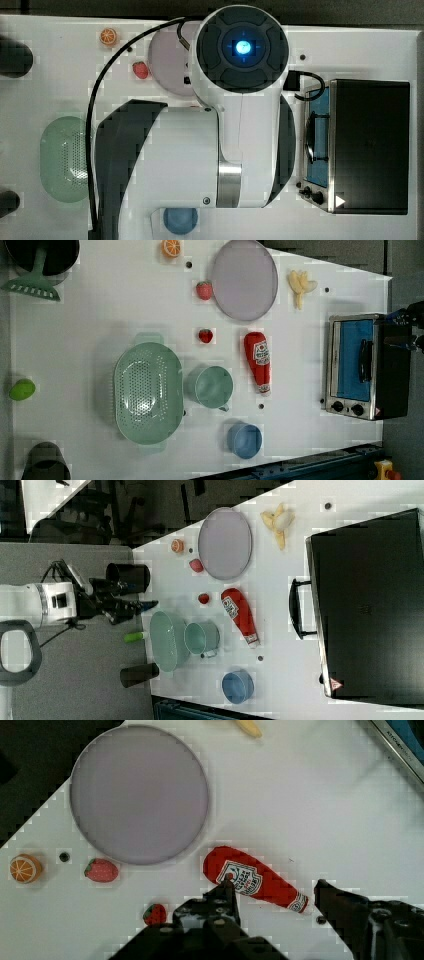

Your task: Pick Ketchup from the table and place it in strainer.

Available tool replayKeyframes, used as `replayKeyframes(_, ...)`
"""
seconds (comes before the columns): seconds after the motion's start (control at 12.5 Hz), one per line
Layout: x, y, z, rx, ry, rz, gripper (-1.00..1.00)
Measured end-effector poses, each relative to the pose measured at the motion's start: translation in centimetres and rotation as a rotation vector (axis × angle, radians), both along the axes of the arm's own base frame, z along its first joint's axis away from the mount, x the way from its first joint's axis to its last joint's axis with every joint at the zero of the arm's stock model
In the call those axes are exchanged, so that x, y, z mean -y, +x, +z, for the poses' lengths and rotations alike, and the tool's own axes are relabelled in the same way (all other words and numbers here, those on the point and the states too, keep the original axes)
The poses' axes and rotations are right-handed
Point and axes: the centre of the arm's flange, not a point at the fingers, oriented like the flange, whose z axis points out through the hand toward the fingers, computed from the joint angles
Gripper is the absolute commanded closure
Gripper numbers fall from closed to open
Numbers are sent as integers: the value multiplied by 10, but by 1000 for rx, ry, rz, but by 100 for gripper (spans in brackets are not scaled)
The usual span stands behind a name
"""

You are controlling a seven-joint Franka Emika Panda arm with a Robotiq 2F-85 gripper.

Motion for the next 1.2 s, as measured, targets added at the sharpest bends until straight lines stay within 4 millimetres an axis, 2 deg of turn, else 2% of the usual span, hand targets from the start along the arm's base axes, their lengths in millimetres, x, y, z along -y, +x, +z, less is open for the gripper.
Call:
replayKeyframes(0.16, 5, -47, -6, -115, -8, -12, -80)
replayKeyframes(0.24, 8, -62, 0, -117, -7, -22, -99)
replayKeyframes(0.32, 10, -69, 9, -93, -8, -30, -100)
replayKeyframes(0.48, 8, -71, 27, -6, -22, -22, -100)
replayKeyframes(0.64, 1, -62, 27, 53, -20, 24, -100)
replayKeyframes(0.72, -3, -55, 15, 69, -21, 74, -100)
replayKeyframes(0.8, -8, -49, -5, 70, -24, 126, -100)
replayKeyframes(0.88, -12, -47, -32, 52, -25, 186, -100)
replayKeyframes(1.2, -19, -41, -160, -74, 22, 474, -100)
